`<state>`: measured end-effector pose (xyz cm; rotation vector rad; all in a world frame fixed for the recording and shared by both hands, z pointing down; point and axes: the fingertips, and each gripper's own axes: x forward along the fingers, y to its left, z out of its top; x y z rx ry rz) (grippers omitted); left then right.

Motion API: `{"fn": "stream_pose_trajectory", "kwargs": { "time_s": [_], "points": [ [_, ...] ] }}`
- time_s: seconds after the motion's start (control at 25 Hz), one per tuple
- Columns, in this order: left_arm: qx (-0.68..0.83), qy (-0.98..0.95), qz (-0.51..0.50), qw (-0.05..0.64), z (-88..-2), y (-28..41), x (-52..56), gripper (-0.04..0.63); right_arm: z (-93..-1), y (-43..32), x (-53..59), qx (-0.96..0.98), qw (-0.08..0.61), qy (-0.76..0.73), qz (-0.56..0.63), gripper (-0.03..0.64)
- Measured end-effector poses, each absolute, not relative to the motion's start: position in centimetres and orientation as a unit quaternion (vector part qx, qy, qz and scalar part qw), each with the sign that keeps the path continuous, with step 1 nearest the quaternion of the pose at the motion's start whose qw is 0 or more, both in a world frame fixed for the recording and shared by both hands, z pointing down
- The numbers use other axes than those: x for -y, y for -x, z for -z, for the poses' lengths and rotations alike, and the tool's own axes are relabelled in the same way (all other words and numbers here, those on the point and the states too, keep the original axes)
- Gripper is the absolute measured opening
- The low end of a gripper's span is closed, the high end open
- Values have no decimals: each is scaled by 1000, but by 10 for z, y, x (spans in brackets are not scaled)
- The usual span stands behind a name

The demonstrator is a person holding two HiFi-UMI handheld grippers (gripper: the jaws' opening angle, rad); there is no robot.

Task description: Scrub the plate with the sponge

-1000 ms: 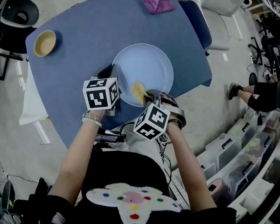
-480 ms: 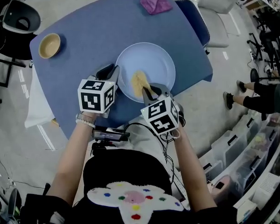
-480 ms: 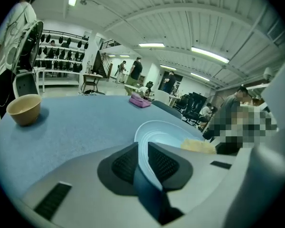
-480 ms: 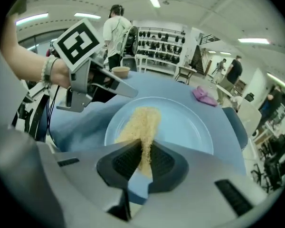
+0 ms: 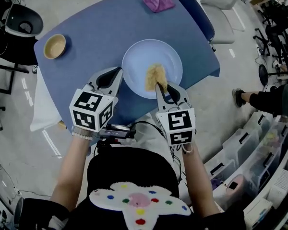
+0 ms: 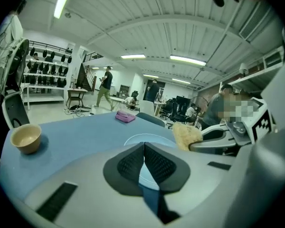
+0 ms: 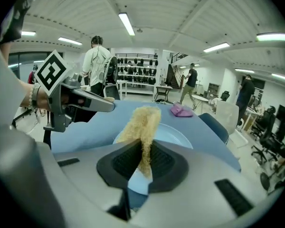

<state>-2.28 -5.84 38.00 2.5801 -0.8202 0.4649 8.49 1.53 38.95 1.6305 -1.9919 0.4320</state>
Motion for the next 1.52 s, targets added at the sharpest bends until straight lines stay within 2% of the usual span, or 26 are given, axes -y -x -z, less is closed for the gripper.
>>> {"fn": "stream_pose_trajectory", "kwargs": {
  "time_s": [0.52,1.52],
  "points": [
    [257,-943,-145,152,-354,26,31,9,-359,-99,-46,709,206,-657,-153,41],
    [234,-952,-138,140,-358,10,27,9,-367,-110,-53,690,217,-673,-155,38]
  ]
}}
